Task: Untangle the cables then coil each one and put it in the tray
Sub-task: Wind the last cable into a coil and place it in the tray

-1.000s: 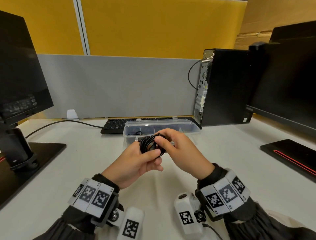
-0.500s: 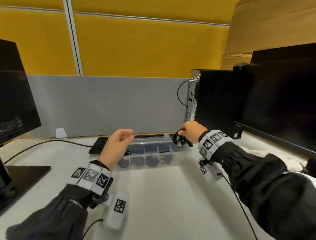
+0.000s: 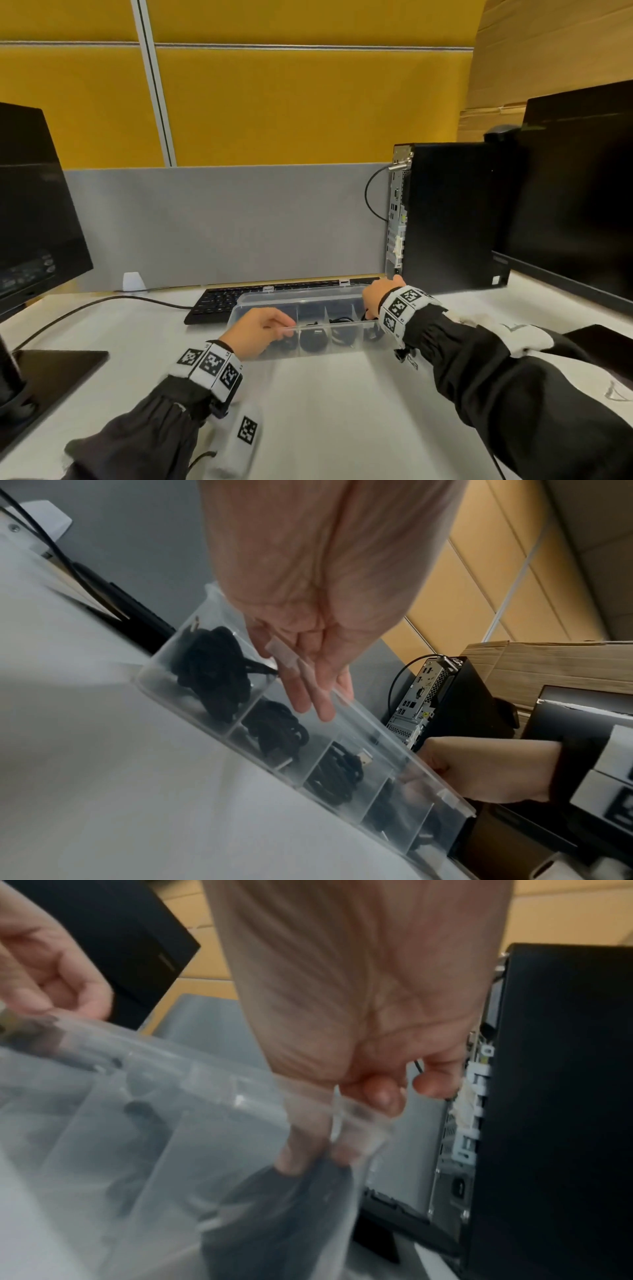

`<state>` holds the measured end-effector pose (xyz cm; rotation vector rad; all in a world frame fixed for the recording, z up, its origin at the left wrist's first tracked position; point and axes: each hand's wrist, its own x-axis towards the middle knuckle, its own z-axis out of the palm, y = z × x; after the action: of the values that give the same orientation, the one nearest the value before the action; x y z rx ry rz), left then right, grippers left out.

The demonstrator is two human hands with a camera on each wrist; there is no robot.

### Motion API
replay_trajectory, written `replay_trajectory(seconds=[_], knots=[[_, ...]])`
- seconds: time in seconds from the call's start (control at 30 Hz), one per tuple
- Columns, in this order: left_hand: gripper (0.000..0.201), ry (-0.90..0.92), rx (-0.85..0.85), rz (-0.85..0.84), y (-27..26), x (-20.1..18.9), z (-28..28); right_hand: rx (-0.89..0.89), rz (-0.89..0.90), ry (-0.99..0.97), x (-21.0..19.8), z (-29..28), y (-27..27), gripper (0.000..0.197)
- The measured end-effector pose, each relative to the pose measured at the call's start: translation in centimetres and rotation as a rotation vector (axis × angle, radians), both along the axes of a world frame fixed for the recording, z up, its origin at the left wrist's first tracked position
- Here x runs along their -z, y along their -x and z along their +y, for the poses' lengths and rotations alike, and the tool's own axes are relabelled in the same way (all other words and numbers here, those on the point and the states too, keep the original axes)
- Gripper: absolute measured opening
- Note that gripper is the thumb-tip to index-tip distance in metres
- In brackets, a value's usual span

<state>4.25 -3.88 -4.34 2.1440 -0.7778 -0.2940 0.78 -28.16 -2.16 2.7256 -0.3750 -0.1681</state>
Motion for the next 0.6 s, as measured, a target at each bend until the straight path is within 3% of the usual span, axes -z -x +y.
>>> replay_trajectory(seconds=[0.27,0.6], knots=[[0.024,-0.008,-0.008,-0.046,0.3,0.1,-0.2,-0.102,0.069,0.041,-0.5,0.9,1.0,0.012],[0.026,-0.010,-0.006,-0.055,0.0,0.4,-0.1,-0.111,0.038,-0.008,-2.0,0.7,-0.4,0.019]])
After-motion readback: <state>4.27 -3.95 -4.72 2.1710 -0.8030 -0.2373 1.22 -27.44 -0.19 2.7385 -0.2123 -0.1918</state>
